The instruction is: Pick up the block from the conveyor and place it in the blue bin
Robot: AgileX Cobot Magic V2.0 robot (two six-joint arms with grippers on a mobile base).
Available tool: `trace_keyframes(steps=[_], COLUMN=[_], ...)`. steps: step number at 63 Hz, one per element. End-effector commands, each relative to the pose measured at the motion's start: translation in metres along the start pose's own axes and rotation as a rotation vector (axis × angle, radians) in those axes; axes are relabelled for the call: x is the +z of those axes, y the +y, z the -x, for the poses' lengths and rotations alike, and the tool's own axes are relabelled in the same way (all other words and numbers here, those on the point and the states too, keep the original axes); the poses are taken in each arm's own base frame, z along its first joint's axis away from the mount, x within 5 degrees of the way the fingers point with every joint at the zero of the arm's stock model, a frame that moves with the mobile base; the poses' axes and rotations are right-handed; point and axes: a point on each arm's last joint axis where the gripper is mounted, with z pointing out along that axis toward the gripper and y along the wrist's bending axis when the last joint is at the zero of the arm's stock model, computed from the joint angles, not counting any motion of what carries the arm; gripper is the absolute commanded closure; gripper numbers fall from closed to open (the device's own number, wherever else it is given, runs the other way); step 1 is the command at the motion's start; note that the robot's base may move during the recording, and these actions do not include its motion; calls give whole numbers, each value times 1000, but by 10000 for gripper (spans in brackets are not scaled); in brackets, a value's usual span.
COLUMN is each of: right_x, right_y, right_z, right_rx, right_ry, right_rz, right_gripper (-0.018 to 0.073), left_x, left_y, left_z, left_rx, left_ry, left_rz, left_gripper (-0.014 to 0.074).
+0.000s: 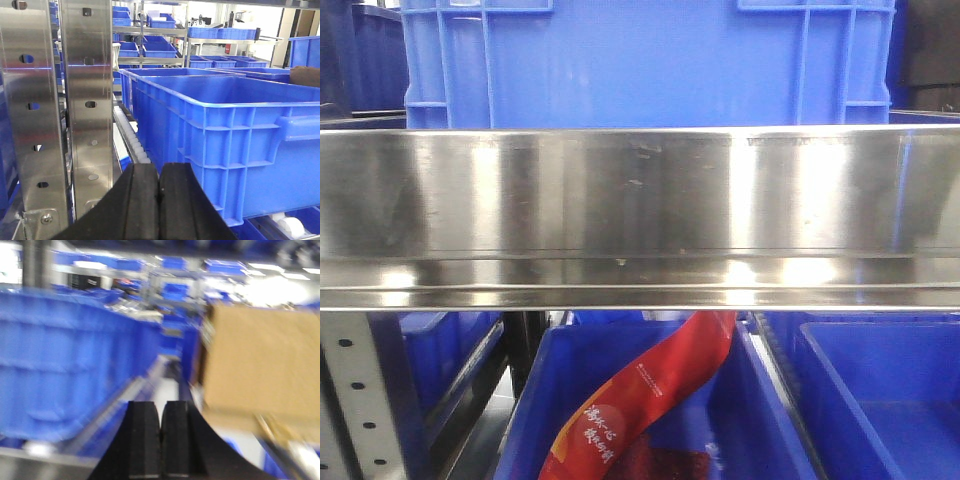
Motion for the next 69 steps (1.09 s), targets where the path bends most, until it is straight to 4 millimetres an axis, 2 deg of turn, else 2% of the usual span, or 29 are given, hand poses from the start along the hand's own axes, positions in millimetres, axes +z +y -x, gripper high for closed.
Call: trace_keyframes(steps=[1,9,14,69], right_x=[0,1,1,1], right_y=[-3,-5,-5,-5], right_z=[-12,-24,-20,-23], right_rx=[20,18,16,17], right_ry=[1,28,-14,16], right_rz=[-65,-95,-99,-96], right_gripper=[728,728,728,728], left_x=[-1,-1,-1,-1], left_y=[0,0,0,0], left_z=[2,2,2,2], left_rx=[-5,-5,-5,-5], left_ry=[-21,-21,-21,-21], left_rz=[4,4,4,4], left_gripper=[707,707,707,707])
